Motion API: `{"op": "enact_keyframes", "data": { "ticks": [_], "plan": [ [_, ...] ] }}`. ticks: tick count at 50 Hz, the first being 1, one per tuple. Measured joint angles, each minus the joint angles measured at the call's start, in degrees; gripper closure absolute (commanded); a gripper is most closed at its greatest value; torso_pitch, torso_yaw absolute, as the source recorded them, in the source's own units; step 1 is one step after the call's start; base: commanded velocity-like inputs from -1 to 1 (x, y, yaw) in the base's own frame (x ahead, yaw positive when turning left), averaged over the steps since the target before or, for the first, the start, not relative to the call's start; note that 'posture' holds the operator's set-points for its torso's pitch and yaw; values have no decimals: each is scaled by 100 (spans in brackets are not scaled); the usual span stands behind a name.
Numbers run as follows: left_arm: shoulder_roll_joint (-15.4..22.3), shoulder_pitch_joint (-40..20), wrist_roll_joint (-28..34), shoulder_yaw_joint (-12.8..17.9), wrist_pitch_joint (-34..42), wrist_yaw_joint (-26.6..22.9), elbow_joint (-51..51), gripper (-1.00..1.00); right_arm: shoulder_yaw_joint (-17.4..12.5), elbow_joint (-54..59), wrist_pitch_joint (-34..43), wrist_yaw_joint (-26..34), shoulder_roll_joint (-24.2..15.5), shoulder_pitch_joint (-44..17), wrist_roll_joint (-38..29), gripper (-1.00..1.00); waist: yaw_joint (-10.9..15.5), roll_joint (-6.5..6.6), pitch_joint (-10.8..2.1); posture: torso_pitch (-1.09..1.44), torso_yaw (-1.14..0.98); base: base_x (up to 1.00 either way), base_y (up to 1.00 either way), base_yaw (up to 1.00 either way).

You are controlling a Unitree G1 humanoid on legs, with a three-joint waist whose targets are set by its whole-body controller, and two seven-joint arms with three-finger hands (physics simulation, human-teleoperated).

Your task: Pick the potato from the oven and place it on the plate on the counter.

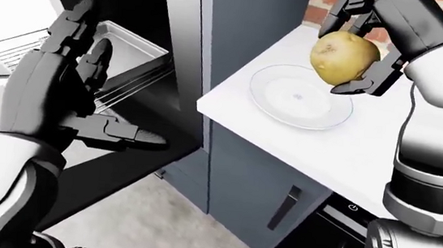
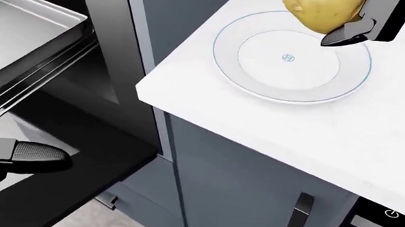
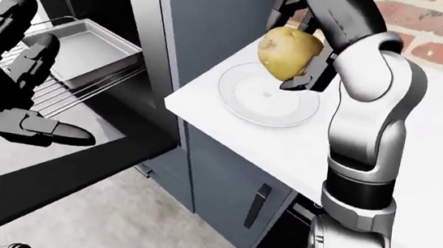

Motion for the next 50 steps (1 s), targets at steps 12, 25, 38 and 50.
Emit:
{"op": "enact_keyframes", "data": {
  "ticks": [12, 25, 38, 50],
  "plan": [
    [57, 99, -196, 140, -155, 140, -85, -100, -9, -213, 22, -15, 29, -103, -13, 100, 214, -272, 10, 0, 0, 46, 0, 0],
    [69, 84, -383, 272, -31, 97, -9, -100, 71, 95, 128, -84, 116, -100, -90, 98, 70, -26, 128, 0, 0, 13, 0, 0],
    [189, 161, -858, 356, -155, 387, -83, -100, -85, -332, 2, 235, 21, 73, -177, 98, 62, -28, 34, 0, 0, 0, 0, 0],
    [444, 379, -1614, 619, -319, 930, -40, -100, 161, -499, -86, 697, 135, 303, -309, 98, -40, 10, -100, 0, 0, 0, 0, 0]
  ]
}}
